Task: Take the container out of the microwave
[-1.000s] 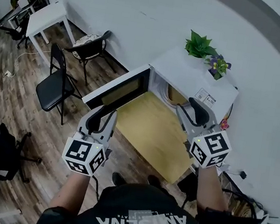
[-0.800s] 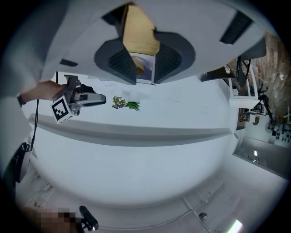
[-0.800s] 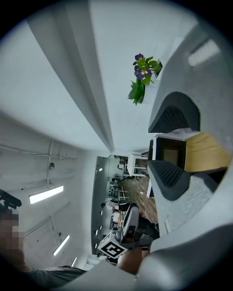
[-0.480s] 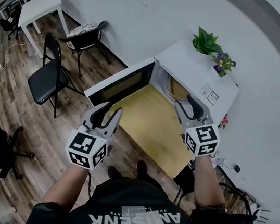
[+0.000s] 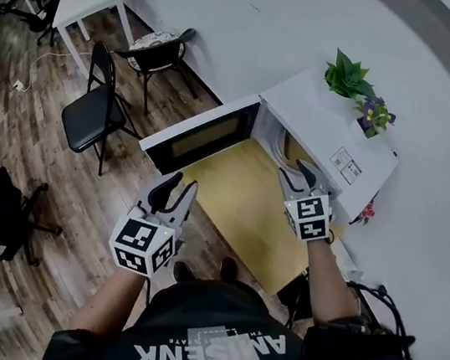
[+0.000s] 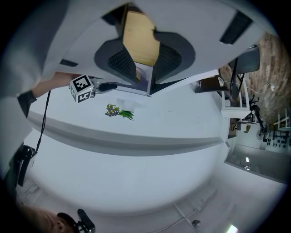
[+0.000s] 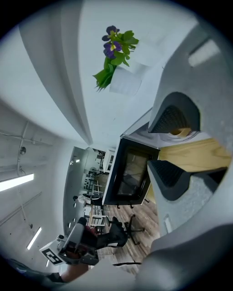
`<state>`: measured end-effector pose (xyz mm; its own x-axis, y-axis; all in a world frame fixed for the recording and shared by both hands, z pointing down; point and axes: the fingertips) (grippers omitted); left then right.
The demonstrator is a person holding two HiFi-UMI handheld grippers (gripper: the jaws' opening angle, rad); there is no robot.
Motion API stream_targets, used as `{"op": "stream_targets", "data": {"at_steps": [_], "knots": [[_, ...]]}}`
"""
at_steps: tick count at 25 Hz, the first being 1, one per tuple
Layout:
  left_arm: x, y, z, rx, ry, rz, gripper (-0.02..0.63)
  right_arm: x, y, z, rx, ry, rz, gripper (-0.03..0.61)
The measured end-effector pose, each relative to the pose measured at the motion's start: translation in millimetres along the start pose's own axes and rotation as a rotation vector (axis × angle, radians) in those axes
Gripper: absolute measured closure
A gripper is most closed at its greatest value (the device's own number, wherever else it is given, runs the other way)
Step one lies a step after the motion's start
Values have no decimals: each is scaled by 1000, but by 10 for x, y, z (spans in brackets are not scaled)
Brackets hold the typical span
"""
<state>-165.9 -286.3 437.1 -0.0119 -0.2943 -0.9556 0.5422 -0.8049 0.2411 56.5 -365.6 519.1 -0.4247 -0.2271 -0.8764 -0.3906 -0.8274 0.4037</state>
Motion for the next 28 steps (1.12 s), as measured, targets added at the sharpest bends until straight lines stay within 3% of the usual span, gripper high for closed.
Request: {"op": "stream_targets", "data": {"at_steps": [12, 20, 28], "knots": [[-175, 17, -47, 81, -46, 30, 499, -682, 613, 25, 67, -3, 121, 407], [-237, 12, -38, 128, -66, 38, 499, -956, 954, -233, -18, -8, 209, 407], [-272, -59, 44, 169, -76, 49, 499, -1142, 1225, -361, -47, -58, 285, 407]]}}
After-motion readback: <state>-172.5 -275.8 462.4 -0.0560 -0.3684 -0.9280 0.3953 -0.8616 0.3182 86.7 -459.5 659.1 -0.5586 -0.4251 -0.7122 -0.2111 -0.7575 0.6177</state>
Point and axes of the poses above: the fingertips, and each gripper's own axes: y forward along the fingers, z to its left, x out of its top, and after that the axes turned 3 degrees about -z, right-handed
